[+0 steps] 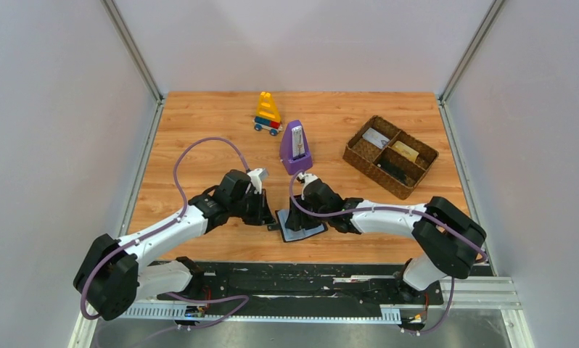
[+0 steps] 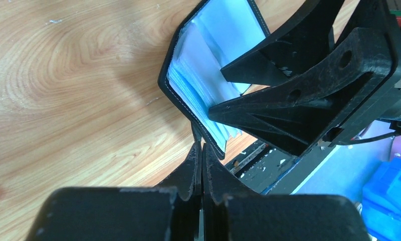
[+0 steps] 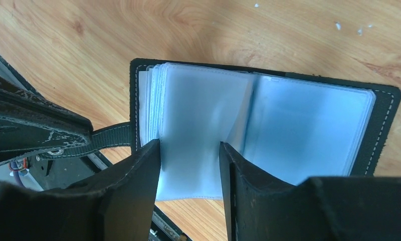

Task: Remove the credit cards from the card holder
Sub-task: Remove the credit card from the card holder.

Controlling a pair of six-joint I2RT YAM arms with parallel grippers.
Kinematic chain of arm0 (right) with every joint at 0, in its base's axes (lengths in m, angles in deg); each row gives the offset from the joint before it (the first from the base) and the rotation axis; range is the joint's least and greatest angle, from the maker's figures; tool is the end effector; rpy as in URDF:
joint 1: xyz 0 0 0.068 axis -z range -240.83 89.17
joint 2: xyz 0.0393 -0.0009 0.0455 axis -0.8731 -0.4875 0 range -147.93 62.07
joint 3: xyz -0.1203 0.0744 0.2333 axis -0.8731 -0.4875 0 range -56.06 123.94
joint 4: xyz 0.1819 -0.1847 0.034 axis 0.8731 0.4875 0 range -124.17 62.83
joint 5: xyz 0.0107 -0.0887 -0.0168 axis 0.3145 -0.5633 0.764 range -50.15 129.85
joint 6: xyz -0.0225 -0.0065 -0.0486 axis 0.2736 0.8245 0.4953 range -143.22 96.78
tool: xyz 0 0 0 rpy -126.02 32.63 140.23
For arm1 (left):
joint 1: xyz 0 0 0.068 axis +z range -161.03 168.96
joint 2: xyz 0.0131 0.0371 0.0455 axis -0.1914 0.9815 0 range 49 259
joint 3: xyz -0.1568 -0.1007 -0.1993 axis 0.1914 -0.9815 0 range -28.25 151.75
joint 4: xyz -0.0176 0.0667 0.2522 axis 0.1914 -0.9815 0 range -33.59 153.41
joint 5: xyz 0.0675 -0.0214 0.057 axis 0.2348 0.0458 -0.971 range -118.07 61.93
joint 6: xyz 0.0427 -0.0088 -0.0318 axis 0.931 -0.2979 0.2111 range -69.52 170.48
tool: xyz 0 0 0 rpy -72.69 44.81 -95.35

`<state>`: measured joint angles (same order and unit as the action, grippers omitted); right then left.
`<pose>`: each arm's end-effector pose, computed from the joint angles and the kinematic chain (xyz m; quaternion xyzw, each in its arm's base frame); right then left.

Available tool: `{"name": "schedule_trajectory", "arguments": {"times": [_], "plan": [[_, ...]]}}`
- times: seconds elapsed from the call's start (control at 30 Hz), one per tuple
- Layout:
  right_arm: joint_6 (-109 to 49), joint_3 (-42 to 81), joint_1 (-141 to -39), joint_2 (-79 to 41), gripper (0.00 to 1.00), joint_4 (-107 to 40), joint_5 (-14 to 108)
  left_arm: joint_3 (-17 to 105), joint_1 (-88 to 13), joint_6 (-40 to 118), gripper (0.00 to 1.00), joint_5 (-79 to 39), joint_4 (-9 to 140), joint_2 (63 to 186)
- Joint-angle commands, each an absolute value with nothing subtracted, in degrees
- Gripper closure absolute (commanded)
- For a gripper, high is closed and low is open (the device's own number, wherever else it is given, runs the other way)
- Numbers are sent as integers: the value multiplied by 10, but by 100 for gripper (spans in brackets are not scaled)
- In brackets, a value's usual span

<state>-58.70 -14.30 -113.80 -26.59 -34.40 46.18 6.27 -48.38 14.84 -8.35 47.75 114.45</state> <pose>0.1776 0.2419 0.1600 -0.1612 0.9141 0.2938 0.2284 0.1716 -0.1462 0.2011 0.0770 0.9143 -0.3446 0.1984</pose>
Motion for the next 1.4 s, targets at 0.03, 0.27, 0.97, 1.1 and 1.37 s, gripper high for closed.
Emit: {"name": "schedule_trajectory", "arguments": {"times": [0.03,0.27,0.97,1.1,1.37], "plan": [[-598,-140,-1139,-237,54,-322,405,62,-482,158,100,-104,468,1132],[-601,-146,-1138,-213,50,-308,399,66,-482,172,100,-122,452,1143],[-604,-176,-1102,-189,96,-295,376,70,-483,184,100,-129,443,1143],[-604,-177,-1099,-187,100,-300,388,72,-482,185,100,-131,444,1148],[-616,-186,-1091,-170,79,-308,428,83,-482,185,100,-141,436,1170]]}}
